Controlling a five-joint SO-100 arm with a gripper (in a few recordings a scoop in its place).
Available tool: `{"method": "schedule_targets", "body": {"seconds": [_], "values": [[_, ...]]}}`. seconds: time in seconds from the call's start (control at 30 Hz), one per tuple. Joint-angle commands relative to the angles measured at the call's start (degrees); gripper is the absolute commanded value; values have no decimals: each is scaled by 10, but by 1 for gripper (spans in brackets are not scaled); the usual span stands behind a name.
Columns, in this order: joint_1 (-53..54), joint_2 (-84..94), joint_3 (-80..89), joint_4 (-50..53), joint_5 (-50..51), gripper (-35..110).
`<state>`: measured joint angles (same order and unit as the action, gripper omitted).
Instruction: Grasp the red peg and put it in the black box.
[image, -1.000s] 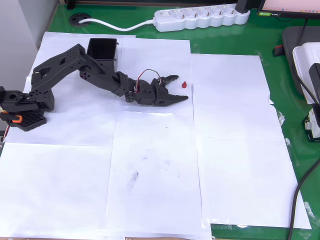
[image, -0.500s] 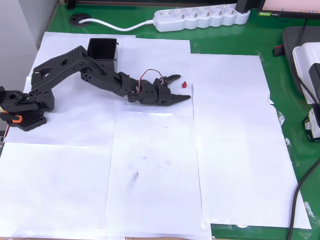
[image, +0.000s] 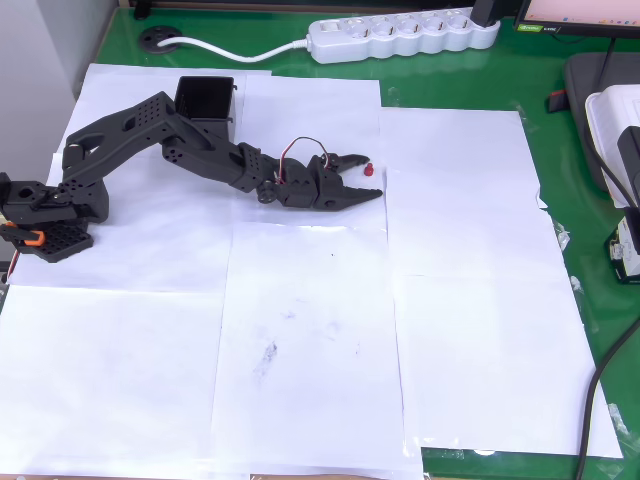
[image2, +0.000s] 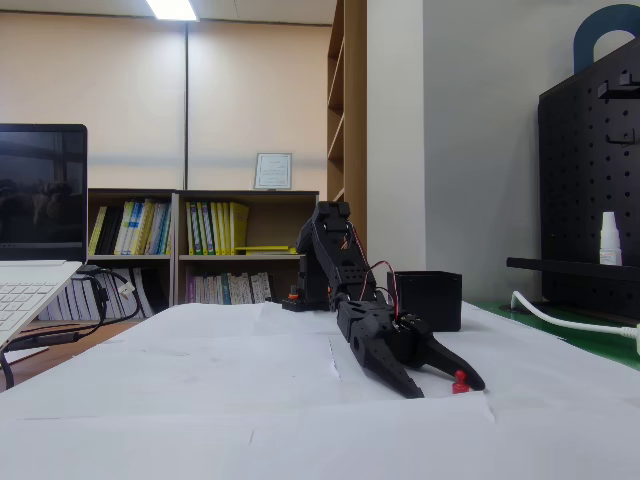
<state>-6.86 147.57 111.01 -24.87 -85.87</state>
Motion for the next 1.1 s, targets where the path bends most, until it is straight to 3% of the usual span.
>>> {"method": "schedule_targets", "body": {"seconds": [0.0, 1.07], "values": [[-18, -18, -11, -4, -10, 20], [-50, -10, -29, -34, 3, 19]]}}
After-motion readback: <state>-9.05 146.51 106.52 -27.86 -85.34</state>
